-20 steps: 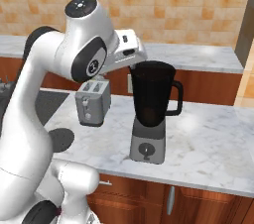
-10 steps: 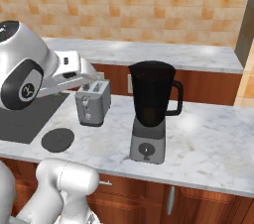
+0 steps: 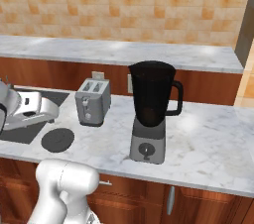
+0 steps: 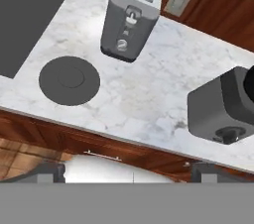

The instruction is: Open the blender lid, put the mango in the blender, close the lid, and start the blender.

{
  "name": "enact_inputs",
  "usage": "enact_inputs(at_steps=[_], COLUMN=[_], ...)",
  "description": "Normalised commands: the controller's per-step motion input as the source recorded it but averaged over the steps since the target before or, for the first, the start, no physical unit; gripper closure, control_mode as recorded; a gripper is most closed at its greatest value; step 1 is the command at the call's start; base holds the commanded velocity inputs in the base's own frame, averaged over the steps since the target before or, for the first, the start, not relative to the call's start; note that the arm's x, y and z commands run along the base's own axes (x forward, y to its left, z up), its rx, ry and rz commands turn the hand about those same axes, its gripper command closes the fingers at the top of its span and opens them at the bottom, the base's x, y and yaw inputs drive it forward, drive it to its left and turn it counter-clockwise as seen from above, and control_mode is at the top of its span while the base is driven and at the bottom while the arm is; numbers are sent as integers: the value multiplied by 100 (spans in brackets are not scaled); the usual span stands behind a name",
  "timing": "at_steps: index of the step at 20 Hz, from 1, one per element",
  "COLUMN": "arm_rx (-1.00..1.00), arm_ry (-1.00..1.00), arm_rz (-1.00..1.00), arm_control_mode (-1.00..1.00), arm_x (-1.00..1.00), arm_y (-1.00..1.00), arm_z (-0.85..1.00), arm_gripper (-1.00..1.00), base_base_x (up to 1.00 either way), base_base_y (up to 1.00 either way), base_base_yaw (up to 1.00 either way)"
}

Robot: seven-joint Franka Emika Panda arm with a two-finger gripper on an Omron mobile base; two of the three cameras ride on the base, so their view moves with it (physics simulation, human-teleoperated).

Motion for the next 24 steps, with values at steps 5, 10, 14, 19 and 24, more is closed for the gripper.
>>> enact_inputs(at_steps=[5, 10, 14, 19, 24], arm_rx=[2, 0, 2, 3, 1], arm_ry=[20, 32, 18, 4, 0], arm_rz=[0, 0, 2, 1, 4], arm_control_mode=[-100, -100, -100, -100, -100], arm_x=[37, 48, 50, 45, 27], arm_y=[82, 55, 9, -1, -3], arm_z=[-59, -30, -64, -49, -42], arm_gripper=[-100, -100, -100, -100, -100], base_base_x=[0, 0, 0, 0, 0], base_base_y=[0, 0, 0, 0, 0], base_base_yaw=[0, 0, 0, 0, 0])
